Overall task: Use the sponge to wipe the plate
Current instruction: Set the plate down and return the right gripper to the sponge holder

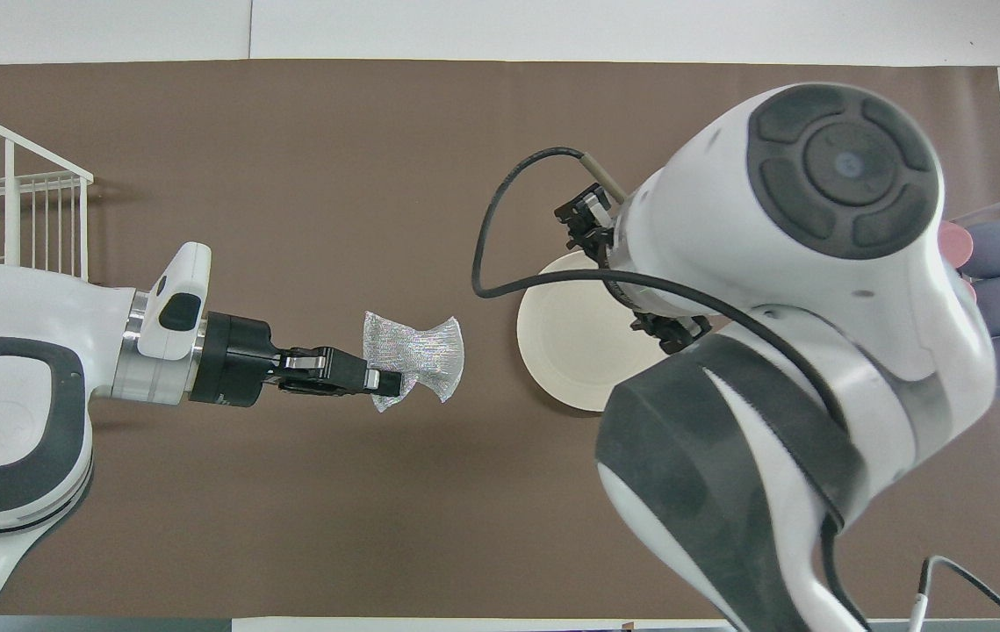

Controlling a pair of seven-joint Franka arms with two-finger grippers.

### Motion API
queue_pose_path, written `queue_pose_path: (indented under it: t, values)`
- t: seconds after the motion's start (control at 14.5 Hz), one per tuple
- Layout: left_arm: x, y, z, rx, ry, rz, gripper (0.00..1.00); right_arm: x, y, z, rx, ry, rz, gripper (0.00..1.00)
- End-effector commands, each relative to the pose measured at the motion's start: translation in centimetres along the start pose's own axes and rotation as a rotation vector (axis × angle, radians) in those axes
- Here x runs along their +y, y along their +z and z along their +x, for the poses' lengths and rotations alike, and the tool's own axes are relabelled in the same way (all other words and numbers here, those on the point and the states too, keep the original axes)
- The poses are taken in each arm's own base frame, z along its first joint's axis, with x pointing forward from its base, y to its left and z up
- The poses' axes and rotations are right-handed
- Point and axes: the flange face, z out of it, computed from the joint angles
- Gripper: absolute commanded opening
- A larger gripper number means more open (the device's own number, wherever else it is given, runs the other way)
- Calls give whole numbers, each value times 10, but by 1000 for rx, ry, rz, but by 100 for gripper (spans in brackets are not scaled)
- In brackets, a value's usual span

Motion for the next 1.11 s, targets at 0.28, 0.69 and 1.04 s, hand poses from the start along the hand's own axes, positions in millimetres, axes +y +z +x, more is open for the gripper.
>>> queue_pose_path:
  t: [0.28, 0.69, 1.04]
  values:
    - [18, -18, 1, 31, -119, 502, 0, 73, -21, 102, 0, -428, -107, 100]
    - [34, -35, 2, 49, -202, 942, 0, 113, -27, 154, -58, -704, -152, 100]
    - [38, -54, 2, 8, -247, 1281, 0, 131, -29, 182, -62, -806, -149, 100]
